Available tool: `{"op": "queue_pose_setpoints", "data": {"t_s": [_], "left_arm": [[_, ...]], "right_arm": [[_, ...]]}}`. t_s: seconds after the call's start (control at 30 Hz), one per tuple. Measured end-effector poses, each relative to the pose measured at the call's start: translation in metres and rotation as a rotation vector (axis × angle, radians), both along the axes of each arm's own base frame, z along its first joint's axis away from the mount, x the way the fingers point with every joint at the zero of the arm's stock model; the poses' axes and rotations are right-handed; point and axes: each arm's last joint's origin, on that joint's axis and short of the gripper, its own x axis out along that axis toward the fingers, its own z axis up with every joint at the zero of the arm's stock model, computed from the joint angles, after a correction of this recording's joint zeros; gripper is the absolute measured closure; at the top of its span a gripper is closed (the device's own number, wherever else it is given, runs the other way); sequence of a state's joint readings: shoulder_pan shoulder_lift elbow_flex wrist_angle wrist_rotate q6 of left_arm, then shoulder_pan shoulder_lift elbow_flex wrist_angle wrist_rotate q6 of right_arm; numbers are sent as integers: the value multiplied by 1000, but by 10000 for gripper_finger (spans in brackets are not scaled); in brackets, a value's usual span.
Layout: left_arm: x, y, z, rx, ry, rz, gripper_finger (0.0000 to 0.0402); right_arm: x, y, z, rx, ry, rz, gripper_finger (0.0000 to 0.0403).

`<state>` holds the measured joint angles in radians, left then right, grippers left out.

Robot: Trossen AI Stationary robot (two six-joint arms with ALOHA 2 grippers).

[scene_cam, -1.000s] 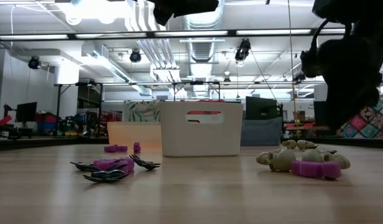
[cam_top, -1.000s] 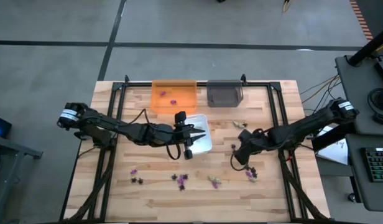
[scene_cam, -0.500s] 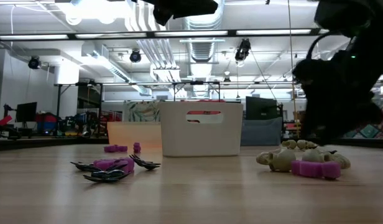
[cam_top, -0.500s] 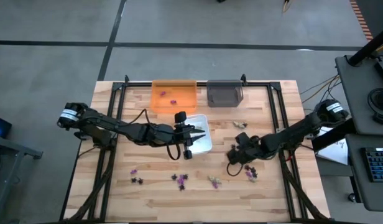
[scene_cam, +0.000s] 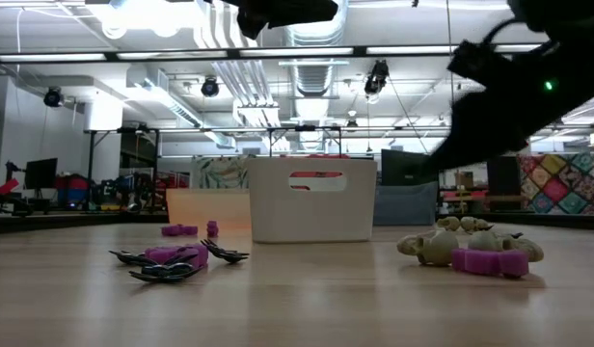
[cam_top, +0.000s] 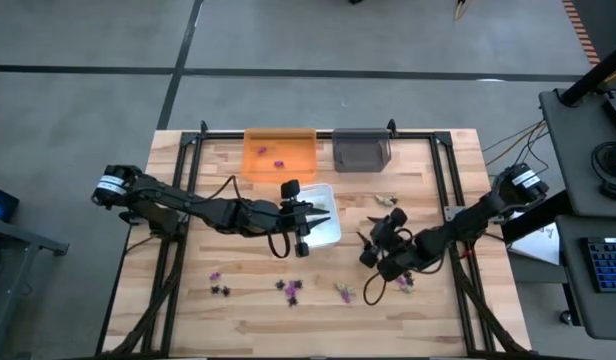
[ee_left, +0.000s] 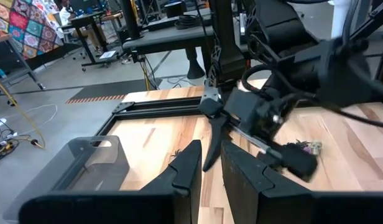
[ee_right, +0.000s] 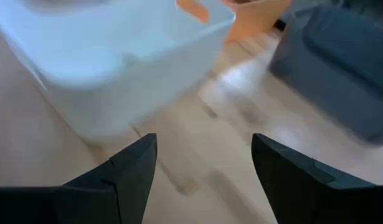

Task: Sort Halloween decoration
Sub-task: Put the black spider toy into the black bin

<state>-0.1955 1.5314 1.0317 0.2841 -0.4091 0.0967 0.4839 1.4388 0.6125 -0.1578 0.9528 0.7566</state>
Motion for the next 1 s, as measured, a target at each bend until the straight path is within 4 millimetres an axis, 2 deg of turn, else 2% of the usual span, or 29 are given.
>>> {"op": "queue_pose_setpoints", "data": {"t_s": [0.1, 0.3, 0.43, 0.53, 0.6, 0.7, 0.87, 1.0], "left_arm": [[0, 0, 0, -1, -4, 0, 357], [0, 0, 1, -2, -8, 0, 357], [0, 0, 1, -12, -10, 2, 357], [0, 0, 1, -22, -11, 3, 357], [1, -1, -1, -31, -7, -5, 357], [2, -5, -7, -31, 16, -29, 357], [5, -7, -12, -29, 32, -37, 357], [5, -7, -13, -23, 35, -36, 357]], "right_arm": [[-4, -2, -4, -39, 98, 44, 149], [2, 5, -2, 248, -11, 12, 148], [2, 5, -1, 282, -5, 6, 150], [-1, 6, -3, 341, 54, 26, 149], [-3, 7, -3, 372, 153, 114, 150], [-11, 17, -4, 342, 303, 297, 153], [-24, 20, -7, 185, 389, 326, 165], [-28, 17, -11, 156, 397, 318, 175]]}}
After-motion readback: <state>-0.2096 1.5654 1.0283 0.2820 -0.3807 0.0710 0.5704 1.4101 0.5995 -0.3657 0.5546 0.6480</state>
